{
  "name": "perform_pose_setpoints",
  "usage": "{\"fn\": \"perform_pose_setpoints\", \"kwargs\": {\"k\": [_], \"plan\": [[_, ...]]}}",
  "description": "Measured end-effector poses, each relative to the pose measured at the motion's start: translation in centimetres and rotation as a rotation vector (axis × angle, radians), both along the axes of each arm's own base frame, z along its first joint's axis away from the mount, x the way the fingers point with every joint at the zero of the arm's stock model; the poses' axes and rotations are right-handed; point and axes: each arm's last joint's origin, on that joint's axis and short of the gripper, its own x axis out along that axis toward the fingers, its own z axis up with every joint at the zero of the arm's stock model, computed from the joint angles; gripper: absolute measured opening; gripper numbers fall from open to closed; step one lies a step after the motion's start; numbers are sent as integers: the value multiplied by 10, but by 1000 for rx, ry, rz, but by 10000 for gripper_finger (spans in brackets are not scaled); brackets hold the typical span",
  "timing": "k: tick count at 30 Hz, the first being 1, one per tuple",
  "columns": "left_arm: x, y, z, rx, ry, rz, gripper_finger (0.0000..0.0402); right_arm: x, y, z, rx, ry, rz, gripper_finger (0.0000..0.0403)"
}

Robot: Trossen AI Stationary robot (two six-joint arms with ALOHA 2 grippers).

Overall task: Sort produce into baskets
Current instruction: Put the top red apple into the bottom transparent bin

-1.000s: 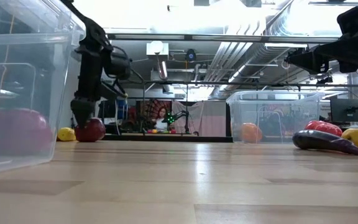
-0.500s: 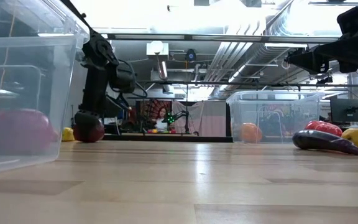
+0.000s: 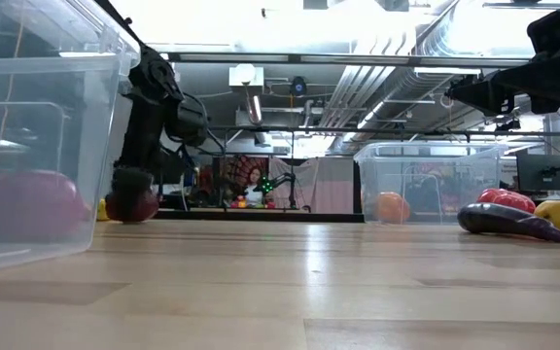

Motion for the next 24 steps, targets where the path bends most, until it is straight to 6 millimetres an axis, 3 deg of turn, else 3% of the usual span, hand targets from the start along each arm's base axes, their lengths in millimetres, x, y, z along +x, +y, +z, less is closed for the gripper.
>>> {"fn": "perform_pose_setpoints", "kwargs": {"k": [5, 12, 19, 24], "plan": [[-2, -10, 35, 19, -195, 68, 305, 0, 0, 0, 0, 0, 0, 378], [5, -53, 111, -19, -763, 147, 305, 0, 0, 0, 0, 0, 0, 378], [0, -152, 162, -291, -1052, 34, 305, 0, 0, 0, 0, 0, 0, 378], [-22, -228, 172, -517, -998, 5, 305, 0, 0, 0, 0, 0, 0, 378]]}}
